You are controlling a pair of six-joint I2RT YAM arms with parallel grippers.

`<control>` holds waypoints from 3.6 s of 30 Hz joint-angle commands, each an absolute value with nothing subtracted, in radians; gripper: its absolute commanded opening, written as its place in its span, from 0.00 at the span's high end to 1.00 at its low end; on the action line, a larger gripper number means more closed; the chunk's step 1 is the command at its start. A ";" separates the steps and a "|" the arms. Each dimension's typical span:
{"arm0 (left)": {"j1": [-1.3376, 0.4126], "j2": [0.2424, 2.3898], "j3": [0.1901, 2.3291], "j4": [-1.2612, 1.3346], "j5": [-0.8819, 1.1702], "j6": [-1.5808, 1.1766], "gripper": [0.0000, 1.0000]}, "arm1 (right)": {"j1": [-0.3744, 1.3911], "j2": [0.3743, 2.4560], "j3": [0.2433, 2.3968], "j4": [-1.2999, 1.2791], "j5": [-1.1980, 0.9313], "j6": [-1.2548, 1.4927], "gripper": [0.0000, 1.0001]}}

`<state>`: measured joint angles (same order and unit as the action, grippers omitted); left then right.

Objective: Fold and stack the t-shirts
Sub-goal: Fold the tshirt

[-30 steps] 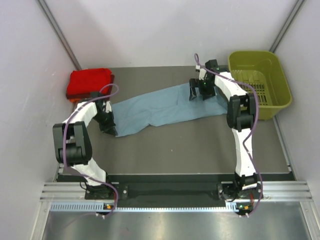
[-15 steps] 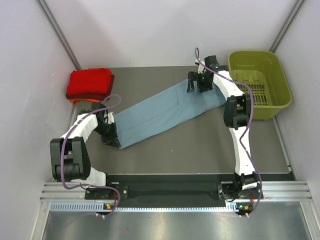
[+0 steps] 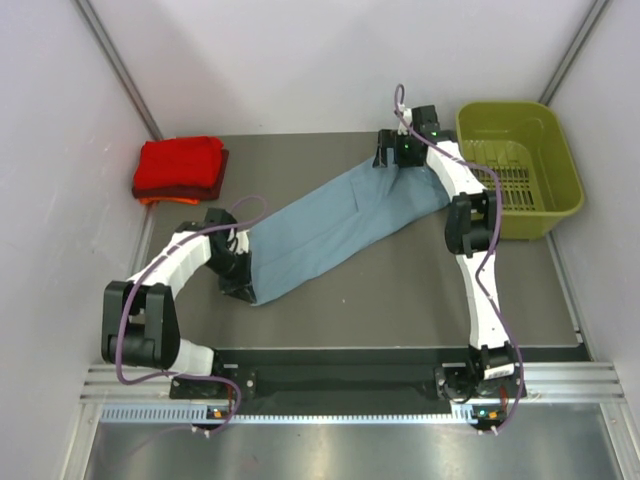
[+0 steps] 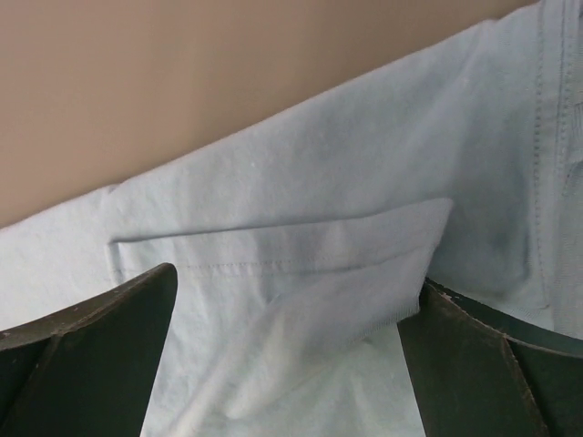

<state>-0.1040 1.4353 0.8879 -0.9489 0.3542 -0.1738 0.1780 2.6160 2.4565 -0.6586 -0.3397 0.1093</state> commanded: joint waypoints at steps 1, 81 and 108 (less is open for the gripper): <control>-0.107 1.388 0.885 -0.976 0.357 -0.184 1.00 | 0.190 2.501 2.439 -0.629 -0.316 0.104 0.00; -0.612 1.609 0.936 -0.813 0.595 -0.357 1.00 | 0.279 2.634 2.468 -0.565 -0.080 0.207 0.73; -0.997 1.968 1.422 -0.815 0.502 -0.273 1.00 | 0.235 2.687 2.586 -0.485 -0.104 0.210 0.78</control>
